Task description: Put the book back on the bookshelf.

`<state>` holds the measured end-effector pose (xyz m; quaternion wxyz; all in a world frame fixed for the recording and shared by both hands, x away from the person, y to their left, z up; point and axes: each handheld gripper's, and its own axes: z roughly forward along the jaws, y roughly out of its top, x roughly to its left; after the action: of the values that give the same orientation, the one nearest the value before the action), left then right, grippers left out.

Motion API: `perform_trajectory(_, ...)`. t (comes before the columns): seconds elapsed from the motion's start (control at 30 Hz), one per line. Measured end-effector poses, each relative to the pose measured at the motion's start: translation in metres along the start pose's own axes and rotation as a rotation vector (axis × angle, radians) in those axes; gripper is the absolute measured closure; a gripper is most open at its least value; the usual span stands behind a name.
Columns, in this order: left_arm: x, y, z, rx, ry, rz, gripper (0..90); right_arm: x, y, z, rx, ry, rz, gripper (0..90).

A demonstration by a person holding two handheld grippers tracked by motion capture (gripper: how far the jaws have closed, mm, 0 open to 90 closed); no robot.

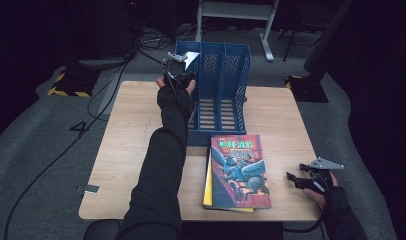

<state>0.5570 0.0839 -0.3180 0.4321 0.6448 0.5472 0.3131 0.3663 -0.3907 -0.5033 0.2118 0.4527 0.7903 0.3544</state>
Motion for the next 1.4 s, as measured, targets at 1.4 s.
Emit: perform_trajectory(1.4, 0.004, -0.020, -0.036, 0.115, -0.042, 0.136, 45.1, -0.001, 0.000, 0.000, 0.000, 0.001, 0.001, 28.3)
